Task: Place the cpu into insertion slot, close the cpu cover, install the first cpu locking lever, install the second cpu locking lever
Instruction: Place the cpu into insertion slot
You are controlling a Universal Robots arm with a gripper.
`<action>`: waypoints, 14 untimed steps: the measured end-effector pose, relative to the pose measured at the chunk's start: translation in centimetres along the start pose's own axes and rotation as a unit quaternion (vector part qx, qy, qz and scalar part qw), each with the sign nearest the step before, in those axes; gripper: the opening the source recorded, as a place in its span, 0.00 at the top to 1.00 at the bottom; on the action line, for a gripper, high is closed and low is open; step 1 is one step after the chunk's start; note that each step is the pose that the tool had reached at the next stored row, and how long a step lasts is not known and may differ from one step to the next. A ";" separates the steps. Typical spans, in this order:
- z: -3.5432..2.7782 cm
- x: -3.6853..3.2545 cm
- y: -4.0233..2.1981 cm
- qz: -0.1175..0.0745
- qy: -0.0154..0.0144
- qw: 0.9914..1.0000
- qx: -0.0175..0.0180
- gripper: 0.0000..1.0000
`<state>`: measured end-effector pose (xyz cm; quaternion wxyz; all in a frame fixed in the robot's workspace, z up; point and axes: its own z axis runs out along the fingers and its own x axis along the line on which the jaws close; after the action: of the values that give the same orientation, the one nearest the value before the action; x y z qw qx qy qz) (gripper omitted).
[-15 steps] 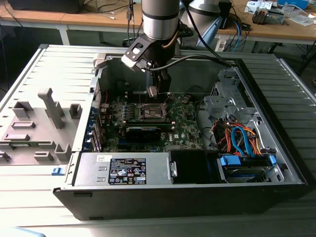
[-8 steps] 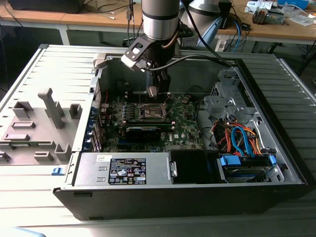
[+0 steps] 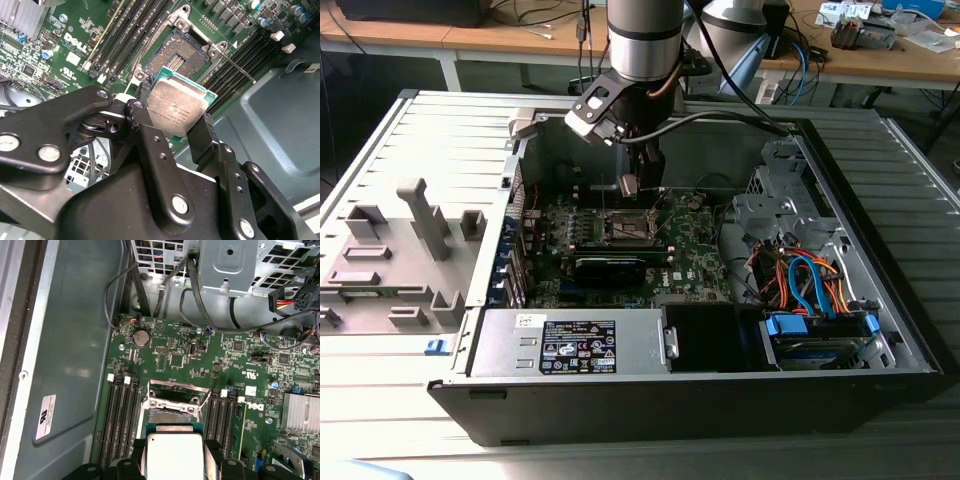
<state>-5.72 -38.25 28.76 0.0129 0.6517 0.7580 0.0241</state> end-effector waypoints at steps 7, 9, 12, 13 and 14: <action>0.01 0.00 0.00 0.004 0.000 1.000 0.000 0.45; 0.01 0.00 0.00 0.005 0.000 1.000 0.000 0.45; 0.02 0.00 0.00 0.007 0.000 1.000 0.000 0.45; 0.02 0.00 0.00 0.008 0.000 1.000 0.000 0.45; 0.02 0.00 0.00 0.009 0.000 1.000 0.000 0.45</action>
<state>-5.72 -38.26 28.74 0.0132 0.6584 0.7522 0.0240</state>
